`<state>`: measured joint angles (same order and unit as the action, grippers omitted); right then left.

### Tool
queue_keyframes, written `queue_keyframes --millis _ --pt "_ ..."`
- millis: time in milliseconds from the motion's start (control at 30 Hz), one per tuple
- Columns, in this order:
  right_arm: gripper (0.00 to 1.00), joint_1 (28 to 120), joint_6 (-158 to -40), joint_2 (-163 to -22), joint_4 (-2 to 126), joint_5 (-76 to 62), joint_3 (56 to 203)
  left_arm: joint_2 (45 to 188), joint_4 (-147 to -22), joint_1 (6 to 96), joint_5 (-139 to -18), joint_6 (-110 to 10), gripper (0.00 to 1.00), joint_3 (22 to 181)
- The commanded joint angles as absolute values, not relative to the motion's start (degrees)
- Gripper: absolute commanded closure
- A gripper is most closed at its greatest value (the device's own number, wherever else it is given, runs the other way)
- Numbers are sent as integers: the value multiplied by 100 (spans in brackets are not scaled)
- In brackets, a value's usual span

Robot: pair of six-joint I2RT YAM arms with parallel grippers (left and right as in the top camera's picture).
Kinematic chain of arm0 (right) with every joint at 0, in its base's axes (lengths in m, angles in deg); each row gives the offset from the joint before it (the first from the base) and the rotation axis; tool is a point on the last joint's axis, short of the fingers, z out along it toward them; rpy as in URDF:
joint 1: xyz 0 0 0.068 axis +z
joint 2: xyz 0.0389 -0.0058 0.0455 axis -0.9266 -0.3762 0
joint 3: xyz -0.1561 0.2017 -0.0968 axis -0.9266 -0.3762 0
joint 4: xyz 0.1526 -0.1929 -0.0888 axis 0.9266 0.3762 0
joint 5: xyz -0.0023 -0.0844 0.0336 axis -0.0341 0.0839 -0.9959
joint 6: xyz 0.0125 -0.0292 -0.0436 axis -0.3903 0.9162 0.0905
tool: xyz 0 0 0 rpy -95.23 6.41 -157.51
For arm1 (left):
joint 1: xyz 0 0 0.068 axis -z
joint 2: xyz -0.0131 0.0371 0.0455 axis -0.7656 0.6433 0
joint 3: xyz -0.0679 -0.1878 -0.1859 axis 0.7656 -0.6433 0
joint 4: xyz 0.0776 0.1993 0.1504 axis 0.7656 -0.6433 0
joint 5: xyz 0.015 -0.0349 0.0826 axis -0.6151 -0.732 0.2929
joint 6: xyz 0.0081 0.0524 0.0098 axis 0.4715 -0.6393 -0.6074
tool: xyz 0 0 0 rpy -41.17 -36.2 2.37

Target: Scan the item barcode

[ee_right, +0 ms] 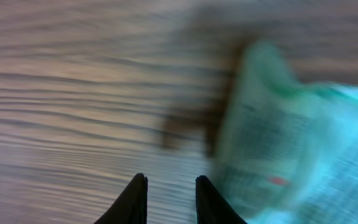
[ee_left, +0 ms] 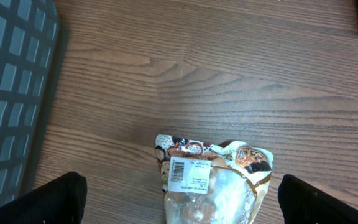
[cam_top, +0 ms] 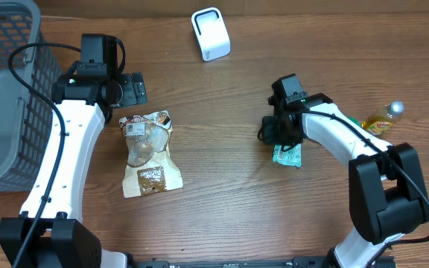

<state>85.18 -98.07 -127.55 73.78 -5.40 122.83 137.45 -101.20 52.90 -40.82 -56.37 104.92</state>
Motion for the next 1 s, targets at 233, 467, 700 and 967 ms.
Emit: queue_keyframes --millis 233,467,700,967 --pt "55 8479 -9883 -12705 7330 -1296 12516 13702 -10107 5260 -4005 -5705 0 10533" --pt "18 8826 -9892 -12707 6108 -3661 12648 13702 -10107 5260 -4003 -5705 0 10533" --pt "0 9183 -9885 -12707 5236 -3853 12645 13702 -10271 5260 -4141 -5705 0 10533" --pt "0 9189 -9894 -12707 5192 -3814 12645 13704 -11213 5251 -4198 -5987 62 10433"
